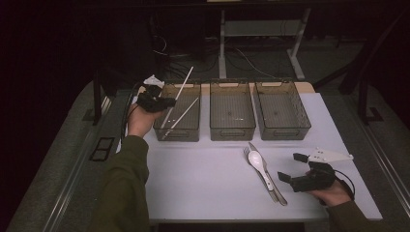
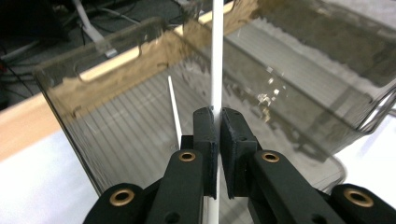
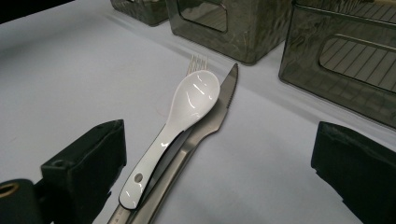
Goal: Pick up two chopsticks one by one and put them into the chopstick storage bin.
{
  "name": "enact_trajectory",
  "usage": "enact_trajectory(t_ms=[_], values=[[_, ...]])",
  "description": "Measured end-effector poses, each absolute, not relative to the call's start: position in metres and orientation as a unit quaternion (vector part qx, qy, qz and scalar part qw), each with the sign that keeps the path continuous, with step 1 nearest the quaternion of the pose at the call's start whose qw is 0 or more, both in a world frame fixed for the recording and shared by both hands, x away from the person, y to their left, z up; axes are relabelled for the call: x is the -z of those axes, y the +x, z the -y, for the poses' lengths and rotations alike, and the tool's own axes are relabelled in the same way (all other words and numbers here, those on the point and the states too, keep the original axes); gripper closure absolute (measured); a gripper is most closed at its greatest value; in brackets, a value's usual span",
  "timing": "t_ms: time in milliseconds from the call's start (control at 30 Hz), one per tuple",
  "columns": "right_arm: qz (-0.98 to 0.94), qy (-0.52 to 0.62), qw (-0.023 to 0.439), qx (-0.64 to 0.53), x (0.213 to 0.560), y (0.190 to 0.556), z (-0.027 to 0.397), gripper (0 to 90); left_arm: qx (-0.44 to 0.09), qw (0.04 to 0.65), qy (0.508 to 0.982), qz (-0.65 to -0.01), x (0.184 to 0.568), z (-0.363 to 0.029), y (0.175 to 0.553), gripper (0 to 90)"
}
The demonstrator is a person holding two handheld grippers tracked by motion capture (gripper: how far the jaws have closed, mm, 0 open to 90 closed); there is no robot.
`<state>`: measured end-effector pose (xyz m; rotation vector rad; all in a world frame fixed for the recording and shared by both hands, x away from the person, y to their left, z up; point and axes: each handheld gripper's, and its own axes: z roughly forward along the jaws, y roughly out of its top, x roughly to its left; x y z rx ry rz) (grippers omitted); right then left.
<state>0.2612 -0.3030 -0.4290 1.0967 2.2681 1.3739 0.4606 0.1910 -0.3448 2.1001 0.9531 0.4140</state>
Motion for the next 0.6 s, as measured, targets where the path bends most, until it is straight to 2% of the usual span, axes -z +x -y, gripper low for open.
enact_trajectory(t_ms=[267, 600], values=[[-0.783, 0.380, 0.135, -0.473, 0.429, 0.261, 0.303, 3.3, -0.153, 0.370, 0.825, -0.400, 0.370, -0.201, 0.463, 84.1], [-0.783, 0.381, 0.135, -0.474, 0.429, 0.261, 0.303, 3.2, -0.152, 0.359, 0.827, -0.405, 0.378, -0.196, 0.465, 83.1]])
